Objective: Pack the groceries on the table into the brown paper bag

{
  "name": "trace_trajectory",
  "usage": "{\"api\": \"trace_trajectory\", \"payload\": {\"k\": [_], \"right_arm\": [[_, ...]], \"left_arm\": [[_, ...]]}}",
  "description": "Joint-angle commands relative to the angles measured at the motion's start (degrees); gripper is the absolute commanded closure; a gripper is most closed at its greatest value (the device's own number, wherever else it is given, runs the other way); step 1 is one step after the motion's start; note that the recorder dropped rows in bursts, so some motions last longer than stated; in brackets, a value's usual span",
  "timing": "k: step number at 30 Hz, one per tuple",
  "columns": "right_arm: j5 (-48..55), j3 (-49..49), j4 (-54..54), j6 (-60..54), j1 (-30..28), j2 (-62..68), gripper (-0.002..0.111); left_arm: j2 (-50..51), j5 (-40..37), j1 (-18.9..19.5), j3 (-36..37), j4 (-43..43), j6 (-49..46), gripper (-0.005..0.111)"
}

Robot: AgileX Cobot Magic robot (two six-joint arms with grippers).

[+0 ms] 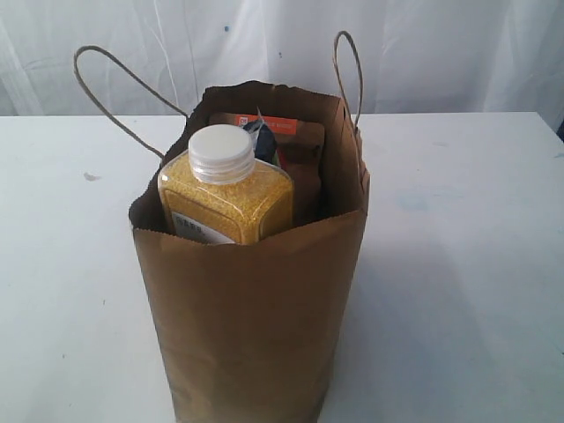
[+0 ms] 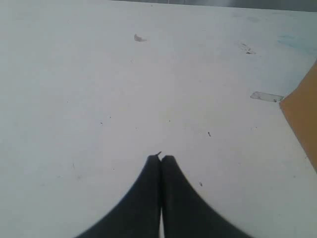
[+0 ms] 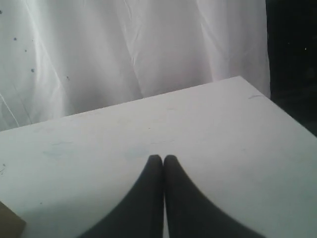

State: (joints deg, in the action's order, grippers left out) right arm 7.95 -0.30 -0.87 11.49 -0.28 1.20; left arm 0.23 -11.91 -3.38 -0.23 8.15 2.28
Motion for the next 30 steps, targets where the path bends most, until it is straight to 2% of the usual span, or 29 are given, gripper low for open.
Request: {"api": "trace_trajectory", "payload": {"k": [1,9,30], "right_arm": [[0.67,0.30,-3.07,-1.10,-0.41,-1.20,0.108],[3.67,0.30,-5.03,-9.12,-3.29,-1.20,0.108],[4.75,0.30,-4.69,-8.22,-4.39,-1.20,0.108]], "left_arm": [[-0.23,-0.01,-0.06,0.23,0.34,0.29,0.107],[-0.23,-0.01,-0.06,0.23,0.34,0.29,0.107],[-0.23,-0.01,-0.06,0.23,0.34,0.29,0.107]]}}
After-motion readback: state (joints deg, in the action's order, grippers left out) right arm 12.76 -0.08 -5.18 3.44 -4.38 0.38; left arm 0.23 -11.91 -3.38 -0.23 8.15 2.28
